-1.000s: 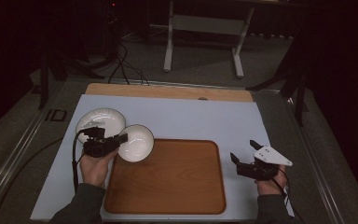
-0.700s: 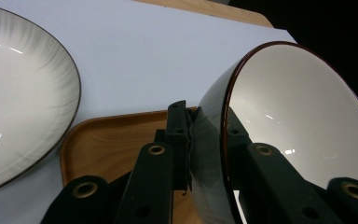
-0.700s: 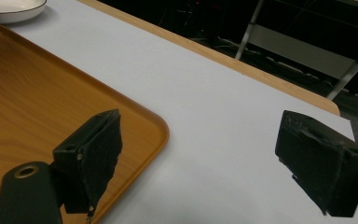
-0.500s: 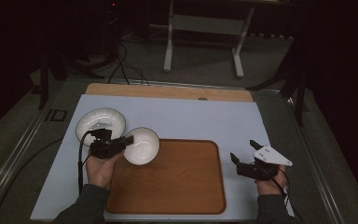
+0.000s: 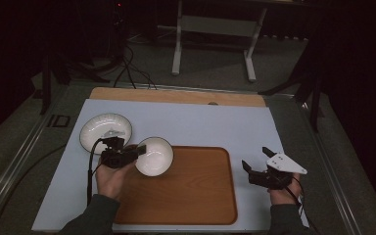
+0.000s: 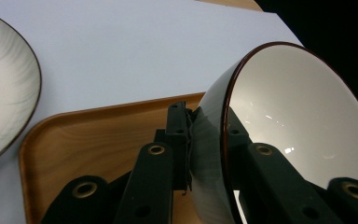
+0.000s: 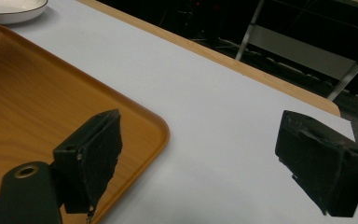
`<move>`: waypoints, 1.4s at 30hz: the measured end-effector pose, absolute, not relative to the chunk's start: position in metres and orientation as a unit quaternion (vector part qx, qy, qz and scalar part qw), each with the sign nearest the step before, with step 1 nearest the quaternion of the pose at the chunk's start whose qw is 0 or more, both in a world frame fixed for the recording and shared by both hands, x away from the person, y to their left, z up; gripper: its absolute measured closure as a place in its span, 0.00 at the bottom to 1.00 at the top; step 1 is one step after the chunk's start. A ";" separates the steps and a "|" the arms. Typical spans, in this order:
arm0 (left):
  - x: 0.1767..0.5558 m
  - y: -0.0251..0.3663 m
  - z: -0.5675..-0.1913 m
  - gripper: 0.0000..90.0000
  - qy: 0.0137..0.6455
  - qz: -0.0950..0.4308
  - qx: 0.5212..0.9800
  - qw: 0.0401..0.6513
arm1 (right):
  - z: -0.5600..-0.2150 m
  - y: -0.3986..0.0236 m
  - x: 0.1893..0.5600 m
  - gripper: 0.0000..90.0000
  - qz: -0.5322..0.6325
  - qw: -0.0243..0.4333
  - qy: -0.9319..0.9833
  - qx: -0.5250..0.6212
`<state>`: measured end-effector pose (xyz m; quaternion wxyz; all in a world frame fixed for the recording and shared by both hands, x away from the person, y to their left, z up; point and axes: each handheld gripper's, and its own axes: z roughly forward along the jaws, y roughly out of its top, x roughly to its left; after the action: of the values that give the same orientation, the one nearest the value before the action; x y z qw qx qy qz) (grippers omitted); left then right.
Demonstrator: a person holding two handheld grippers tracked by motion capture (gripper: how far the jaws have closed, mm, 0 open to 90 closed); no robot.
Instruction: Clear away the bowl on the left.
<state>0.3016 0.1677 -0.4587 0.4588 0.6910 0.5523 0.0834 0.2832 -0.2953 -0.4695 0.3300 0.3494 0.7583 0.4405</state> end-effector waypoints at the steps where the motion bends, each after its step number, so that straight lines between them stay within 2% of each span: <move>1: 0.302 0.166 -0.459 0.89 0.553 0.082 0.691 0.459 | -0.469 -0.295 0.283 0.16 0.441 0.330 0.758 0.349; 42: 0.302 0.129 -0.479 0.89 0.529 0.050 0.732 0.427 | -0.469 -0.294 0.284 0.16 0.445 0.328 0.760 0.342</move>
<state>0.3016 0.1289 -0.4794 0.4266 0.7318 0.5291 0.0504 0.2835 -0.2944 -0.4689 0.3281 0.3425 0.7595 0.4452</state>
